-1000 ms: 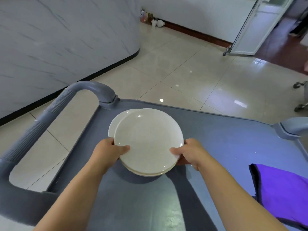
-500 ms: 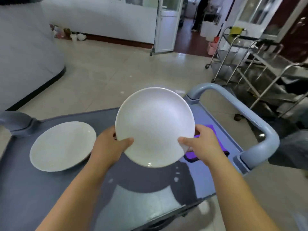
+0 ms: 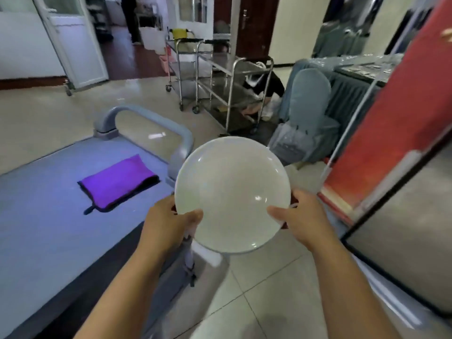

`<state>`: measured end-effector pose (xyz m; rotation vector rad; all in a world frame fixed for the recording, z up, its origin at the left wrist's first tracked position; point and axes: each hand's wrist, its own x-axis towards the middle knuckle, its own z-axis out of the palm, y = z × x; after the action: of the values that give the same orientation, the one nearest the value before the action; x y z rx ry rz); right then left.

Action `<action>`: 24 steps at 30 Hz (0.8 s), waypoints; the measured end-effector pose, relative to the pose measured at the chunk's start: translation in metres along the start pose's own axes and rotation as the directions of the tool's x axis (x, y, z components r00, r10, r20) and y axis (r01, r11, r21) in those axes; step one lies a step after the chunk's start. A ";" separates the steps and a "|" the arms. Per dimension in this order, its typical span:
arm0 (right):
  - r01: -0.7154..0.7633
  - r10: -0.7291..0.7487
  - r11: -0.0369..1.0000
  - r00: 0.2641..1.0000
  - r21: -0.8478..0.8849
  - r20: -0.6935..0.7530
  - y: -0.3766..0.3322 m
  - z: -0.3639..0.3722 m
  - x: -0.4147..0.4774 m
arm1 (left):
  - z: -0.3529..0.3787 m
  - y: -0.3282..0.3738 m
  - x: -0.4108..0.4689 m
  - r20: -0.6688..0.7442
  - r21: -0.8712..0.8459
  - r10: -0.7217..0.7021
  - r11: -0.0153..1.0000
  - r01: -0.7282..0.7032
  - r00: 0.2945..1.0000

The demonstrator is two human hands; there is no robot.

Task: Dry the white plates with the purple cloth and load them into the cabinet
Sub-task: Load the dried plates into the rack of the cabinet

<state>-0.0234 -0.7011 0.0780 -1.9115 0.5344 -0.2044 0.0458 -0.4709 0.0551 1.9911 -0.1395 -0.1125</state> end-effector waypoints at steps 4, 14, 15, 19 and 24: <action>-0.084 0.091 0.995 0.976 0.046 -0.198 0.047 -0.092 -0.027 | 0.092 0.042 -0.014 0.180 -0.009 0.037 0.999 -0.036 0.983; -0.247 0.339 0.941 0.707 0.232 -0.621 0.151 -0.288 -0.099 | 0.321 0.150 -0.045 0.589 -0.057 0.270 0.954 -0.294 0.762; -0.265 0.357 0.934 0.672 0.239 -0.649 0.160 -0.306 -0.105 | 0.346 0.160 -0.048 0.619 -0.079 0.290 0.948 -0.309 0.730; -0.318 0.379 0.918 0.521 0.238 -0.765 0.193 -0.384 -0.127 | 0.454 0.205 -0.068 0.719 -0.192 0.371 0.919 -0.345 0.588; -0.391 0.407 0.879 0.317 0.273 -0.857 0.223 -0.481 -0.151 | 0.579 0.271 -0.106 0.822 -0.280 0.411 0.894 -0.349 0.393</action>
<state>-0.4005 -1.1031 0.0816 -1.4203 1.7300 -0.9466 -0.1544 -1.0870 0.0659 1.5890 -1.2553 -0.8330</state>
